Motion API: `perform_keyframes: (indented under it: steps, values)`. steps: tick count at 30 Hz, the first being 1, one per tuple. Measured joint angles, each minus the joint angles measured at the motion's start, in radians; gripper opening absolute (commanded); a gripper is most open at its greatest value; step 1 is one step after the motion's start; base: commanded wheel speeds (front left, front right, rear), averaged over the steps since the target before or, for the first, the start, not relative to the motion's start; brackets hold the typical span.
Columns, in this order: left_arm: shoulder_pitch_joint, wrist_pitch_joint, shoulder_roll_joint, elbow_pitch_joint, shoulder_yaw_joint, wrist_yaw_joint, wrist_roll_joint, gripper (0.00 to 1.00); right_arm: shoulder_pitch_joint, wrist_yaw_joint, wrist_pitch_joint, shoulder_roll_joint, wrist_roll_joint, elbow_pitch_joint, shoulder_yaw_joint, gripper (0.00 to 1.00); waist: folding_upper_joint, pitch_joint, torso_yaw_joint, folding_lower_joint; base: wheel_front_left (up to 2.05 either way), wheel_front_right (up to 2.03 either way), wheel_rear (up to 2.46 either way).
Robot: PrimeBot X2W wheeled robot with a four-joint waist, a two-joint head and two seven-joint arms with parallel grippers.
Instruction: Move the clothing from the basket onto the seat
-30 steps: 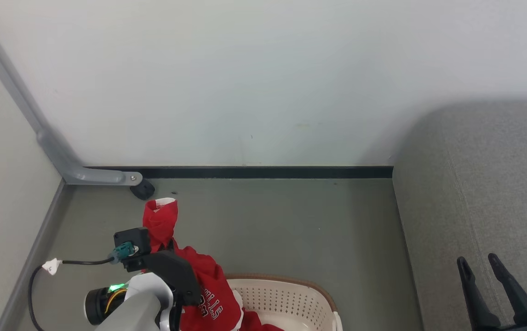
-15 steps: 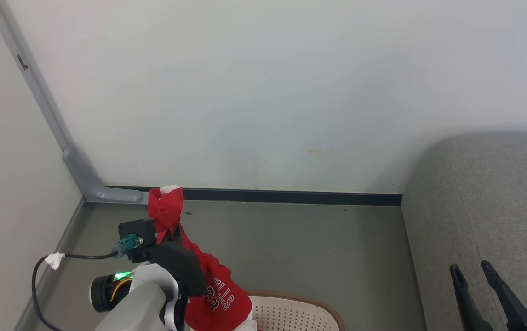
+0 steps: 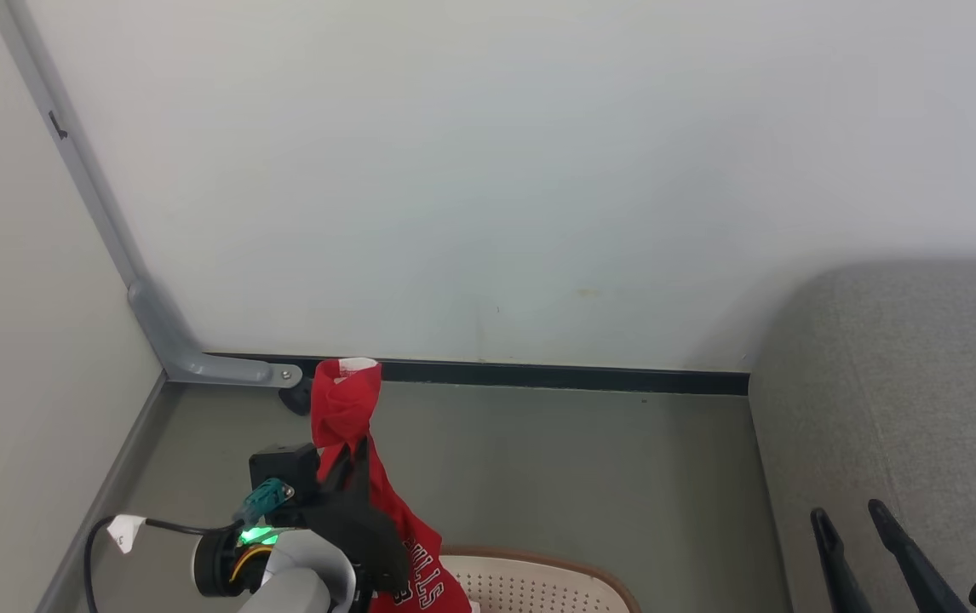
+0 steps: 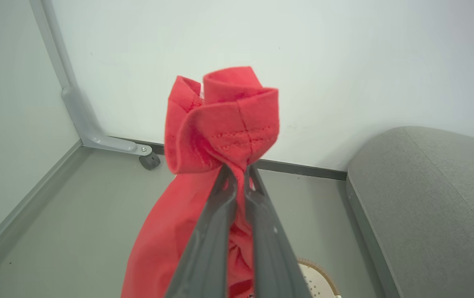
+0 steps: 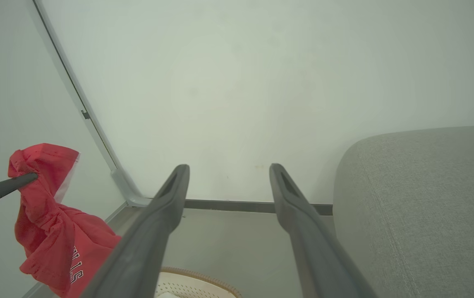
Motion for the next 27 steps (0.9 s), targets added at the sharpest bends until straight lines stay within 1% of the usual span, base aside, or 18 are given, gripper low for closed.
perform_keyframes:
  steps: [7,15,21,27]
  values:
    - [0.064,0.0,0.001,-0.217,0.101,0.0,0.178,0.0,0.014,0.001,0.0,0.012,-0.026,-0.024,0.04,1.0,0.0,-0.009,0.025,0.0001,0.0,0.0,0.0]
    - [0.142,0.0,0.001,-0.493,0.189,0.0,0.369,0.0,0.004,0.031,0.023,0.07,-0.059,-0.064,0.197,1.0,0.0,-0.026,0.044,0.0,0.0,0.0,0.0]
    - [0.185,-0.001,0.001,-0.656,0.201,0.0,0.475,0.0,-0.07,0.043,0.046,0.106,-0.088,-0.072,0.293,1.0,0.0,-0.028,0.057,0.0,0.0,0.0,0.0]
    - [0.2,-0.001,0.001,-0.783,0.18,0.0,0.54,0.0,-0.173,0.046,0.072,0.135,-0.103,-0.058,0.356,1.0,0.0,-0.026,0.073,0.0,0.0,0.0,0.0]
